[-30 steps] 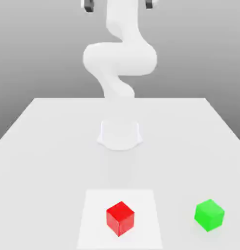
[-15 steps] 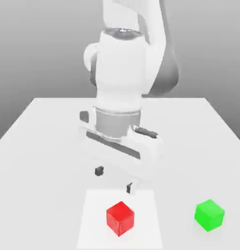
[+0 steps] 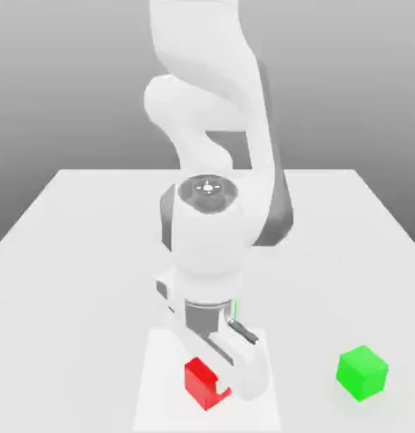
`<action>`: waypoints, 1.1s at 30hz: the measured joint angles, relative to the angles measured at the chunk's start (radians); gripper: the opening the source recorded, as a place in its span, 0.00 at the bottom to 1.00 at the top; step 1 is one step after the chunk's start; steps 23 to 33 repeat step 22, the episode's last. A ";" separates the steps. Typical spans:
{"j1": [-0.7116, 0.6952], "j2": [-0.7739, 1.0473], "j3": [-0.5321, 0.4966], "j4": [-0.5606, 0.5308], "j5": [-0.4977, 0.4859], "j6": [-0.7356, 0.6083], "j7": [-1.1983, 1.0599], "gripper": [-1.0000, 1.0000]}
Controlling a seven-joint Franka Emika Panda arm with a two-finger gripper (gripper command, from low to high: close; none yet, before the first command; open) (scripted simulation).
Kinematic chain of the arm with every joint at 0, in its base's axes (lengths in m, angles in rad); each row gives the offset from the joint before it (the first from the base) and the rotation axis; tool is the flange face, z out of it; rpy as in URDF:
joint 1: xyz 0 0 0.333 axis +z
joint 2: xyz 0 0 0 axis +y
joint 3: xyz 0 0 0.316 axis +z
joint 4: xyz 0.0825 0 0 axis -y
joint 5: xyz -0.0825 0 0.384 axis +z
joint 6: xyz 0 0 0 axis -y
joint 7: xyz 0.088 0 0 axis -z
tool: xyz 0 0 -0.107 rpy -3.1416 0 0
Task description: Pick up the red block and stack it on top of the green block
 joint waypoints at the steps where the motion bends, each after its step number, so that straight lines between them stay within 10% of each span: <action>1: -0.007 -0.030 0.010 -0.005 0.017 -0.025 -0.013 0.00; 12: 0.168 -0.179 0.260 0.067 0.060 -0.253 -0.244 0.00; 18: 0.270 -0.022 0.238 0.109 -0.097 -0.155 -0.188 0.00; 19: 0.280 -0.002 0.225 0.111 -0.116 -0.138 -0.174 1.00; 33: 0.280 -0.002 0.225 0.111 -0.116 -0.138 -0.174 1.00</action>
